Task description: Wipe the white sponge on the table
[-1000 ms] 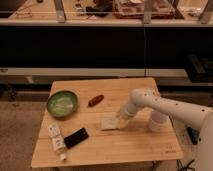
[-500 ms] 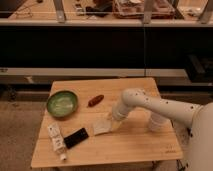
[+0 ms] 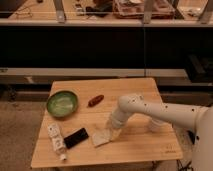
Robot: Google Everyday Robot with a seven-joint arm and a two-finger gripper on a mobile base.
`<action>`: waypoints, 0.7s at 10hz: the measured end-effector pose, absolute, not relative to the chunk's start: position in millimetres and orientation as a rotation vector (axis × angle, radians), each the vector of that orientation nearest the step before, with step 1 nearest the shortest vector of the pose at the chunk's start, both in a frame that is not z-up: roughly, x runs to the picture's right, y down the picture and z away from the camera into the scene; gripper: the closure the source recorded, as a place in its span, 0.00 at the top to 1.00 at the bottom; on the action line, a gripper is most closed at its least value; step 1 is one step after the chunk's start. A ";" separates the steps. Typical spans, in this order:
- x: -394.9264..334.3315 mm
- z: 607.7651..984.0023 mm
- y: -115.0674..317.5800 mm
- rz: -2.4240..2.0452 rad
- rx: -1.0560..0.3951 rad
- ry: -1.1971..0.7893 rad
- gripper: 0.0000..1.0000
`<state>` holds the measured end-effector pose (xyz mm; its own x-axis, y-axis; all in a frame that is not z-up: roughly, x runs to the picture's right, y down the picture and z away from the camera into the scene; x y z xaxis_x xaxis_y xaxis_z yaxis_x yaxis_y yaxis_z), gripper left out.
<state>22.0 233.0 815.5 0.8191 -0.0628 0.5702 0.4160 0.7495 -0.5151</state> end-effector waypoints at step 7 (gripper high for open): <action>67.6 780.0 272.3 -0.256 -0.701 -0.493 0.05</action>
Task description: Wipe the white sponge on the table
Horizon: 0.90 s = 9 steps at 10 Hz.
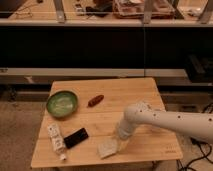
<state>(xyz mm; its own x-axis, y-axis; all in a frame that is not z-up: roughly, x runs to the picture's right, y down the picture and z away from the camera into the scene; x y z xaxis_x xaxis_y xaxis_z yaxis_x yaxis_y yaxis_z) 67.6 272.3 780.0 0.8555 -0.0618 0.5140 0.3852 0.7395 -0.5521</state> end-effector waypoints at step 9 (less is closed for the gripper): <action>132.6 810.3 214.7 -0.082 -0.630 -0.418 0.05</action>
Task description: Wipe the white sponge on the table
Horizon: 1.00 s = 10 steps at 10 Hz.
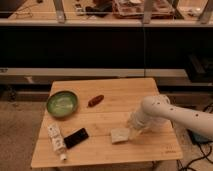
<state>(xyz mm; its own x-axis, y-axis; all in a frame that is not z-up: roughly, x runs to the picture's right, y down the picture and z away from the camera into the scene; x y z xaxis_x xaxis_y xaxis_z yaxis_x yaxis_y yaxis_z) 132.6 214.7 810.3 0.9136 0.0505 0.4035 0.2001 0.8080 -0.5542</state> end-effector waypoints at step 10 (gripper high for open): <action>50.8 868.2 167.7 -0.159 -0.647 -0.504 0.05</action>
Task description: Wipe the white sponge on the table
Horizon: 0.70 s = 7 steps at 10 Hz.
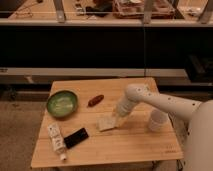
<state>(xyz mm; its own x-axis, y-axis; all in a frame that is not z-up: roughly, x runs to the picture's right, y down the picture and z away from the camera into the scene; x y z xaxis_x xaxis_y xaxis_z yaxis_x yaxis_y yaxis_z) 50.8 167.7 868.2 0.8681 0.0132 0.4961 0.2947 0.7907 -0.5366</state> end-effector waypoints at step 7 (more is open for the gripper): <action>2.4 819.5 223.7 -0.356 -0.678 -0.611 0.05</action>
<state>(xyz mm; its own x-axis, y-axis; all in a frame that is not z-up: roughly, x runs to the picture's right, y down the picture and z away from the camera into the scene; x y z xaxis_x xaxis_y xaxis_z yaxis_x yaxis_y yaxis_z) 2.4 223.7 819.5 0.7693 -0.1106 0.6293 0.4930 0.7292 -0.4745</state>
